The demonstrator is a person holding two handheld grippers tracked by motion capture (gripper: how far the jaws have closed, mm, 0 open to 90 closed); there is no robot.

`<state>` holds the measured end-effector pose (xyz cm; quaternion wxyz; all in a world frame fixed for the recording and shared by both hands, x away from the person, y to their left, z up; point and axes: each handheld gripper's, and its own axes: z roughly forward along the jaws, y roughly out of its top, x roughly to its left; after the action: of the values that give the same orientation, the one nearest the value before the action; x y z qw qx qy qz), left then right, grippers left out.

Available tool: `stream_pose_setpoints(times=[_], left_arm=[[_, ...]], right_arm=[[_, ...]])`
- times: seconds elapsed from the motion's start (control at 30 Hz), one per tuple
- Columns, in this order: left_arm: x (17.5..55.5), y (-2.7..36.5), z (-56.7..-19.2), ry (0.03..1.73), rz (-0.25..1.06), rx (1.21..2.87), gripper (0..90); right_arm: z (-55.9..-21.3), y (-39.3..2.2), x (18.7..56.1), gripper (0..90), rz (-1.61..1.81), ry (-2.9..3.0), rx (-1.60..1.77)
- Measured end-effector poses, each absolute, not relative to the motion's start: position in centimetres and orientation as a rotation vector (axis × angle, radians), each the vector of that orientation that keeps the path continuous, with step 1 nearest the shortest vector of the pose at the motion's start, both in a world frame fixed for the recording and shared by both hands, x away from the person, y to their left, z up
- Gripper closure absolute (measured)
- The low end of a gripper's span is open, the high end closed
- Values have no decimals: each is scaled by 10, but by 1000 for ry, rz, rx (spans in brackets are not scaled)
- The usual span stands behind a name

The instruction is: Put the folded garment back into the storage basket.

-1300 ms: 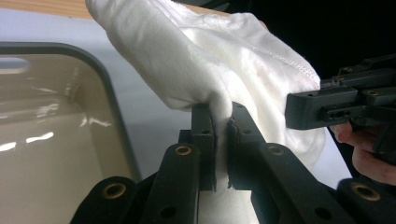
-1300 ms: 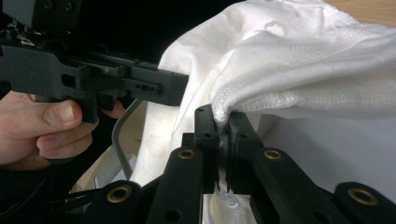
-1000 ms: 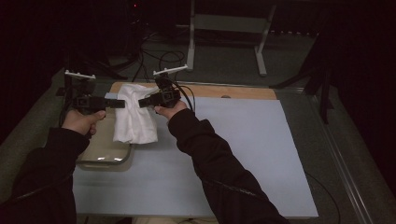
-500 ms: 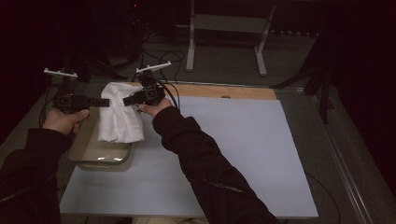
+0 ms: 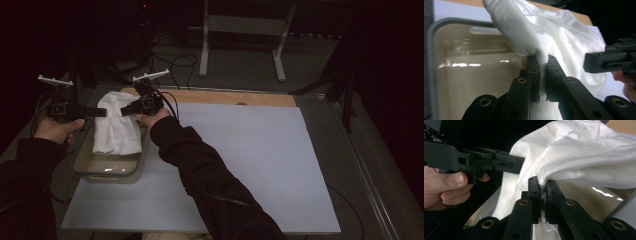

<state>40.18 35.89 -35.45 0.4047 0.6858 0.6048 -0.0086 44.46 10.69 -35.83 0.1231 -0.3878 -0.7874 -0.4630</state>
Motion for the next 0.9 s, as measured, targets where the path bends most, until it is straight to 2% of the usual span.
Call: stream_pose_setpoints(times=[0.43,0.87,0.9], left_arm=[[405,378,-385,1609,-36,1792,843],[405,382,-425,1658,-89,1899,839],[405,380,-427,1657,-86,1920,826]], right_arm=[[-399,138,438,851,-1273,-2261,-1185],[-435,150,427,844,-1142,-2329,-1250],[-439,152,426,790,-1120,-2341,-1256]])
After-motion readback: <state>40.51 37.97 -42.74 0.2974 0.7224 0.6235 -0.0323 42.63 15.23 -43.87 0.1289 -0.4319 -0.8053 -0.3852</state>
